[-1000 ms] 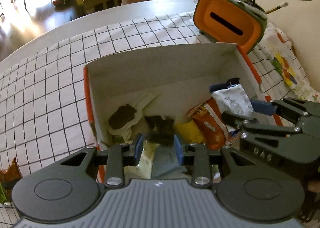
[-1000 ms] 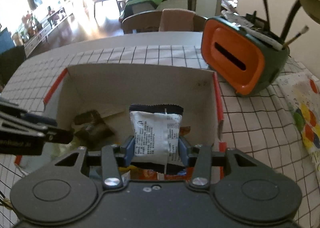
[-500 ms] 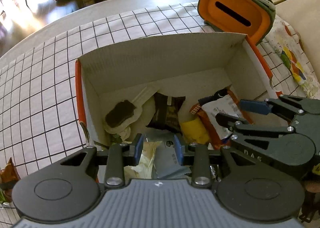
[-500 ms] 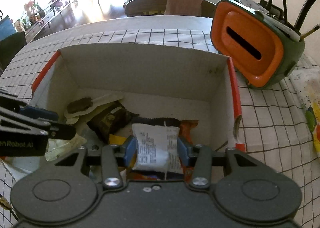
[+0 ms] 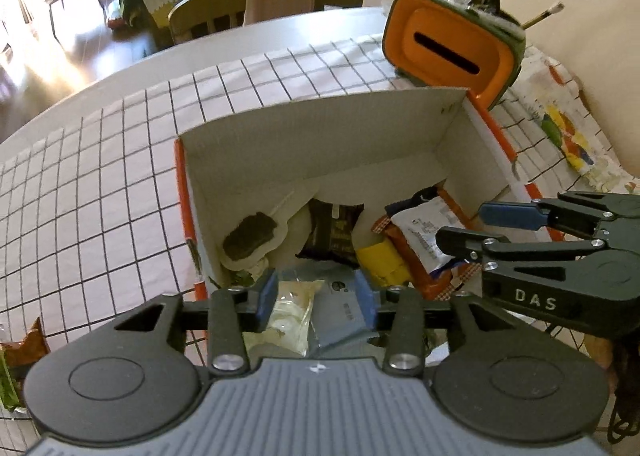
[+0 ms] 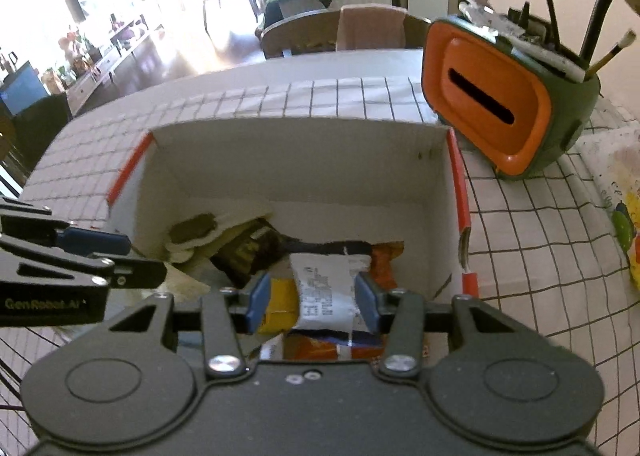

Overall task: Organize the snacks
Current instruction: 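Open both tools to release the candy and sachet in the box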

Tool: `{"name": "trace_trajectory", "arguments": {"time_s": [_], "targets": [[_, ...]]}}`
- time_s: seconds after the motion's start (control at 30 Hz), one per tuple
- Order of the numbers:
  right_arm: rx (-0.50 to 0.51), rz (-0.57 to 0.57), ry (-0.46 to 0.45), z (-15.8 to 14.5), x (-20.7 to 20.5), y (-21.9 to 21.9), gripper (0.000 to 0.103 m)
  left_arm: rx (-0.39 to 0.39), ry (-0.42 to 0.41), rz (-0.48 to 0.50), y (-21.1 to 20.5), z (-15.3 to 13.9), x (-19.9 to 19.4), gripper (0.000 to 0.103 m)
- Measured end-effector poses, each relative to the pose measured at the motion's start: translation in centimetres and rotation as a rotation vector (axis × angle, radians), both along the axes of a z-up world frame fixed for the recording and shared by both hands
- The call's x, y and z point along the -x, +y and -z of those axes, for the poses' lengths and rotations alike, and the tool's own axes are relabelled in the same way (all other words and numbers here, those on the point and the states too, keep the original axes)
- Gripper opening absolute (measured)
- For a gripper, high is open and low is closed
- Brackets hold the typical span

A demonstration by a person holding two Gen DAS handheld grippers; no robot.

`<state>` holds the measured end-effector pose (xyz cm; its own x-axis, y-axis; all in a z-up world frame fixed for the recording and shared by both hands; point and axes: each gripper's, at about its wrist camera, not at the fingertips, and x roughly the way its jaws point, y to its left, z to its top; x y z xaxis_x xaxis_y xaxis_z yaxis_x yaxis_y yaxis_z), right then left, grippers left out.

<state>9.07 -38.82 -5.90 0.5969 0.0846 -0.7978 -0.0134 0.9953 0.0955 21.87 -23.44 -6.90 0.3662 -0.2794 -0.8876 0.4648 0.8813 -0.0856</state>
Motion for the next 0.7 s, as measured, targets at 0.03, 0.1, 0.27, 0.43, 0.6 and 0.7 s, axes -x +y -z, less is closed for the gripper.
{"name": "trace_trajectory", "arguments": {"time_s": [0.03,0.1,0.27,0.43,0.6,0.7], "targets": [[-0.006,0.0,-0.008,-0.3,0.2,0.1,0.047,0.004,-0.007,0.001,0.2,-0.3,0.2,0.044],[-0.017,-0.007,-0.024,-1.0,0.7,0.4,0.048,0.009,-0.022,0.002,0.6,-0.8,0.6,0.044],[-0.032,-0.016,-0.058,-2.2,1.8,1.3,0.052,0.03,-0.055,-0.003,1.9,-2.0,1.8,0.052],[-0.068,-0.021,-0.08,-3.1,2.9,2.4,0.06,0.046,-0.1,-0.011,3.5,-3.3,3.3,0.06],[-0.076,-0.042,-0.101,-3.9,3.8,3.9,0.063,0.058,-0.149,-0.02,5.4,-4.5,4.7,0.066],[-0.09,-0.048,-0.115,-4.3,4.3,4.8,0.079,0.067,-0.181,-0.031,6.7,-5.2,5.5,0.067]]}}
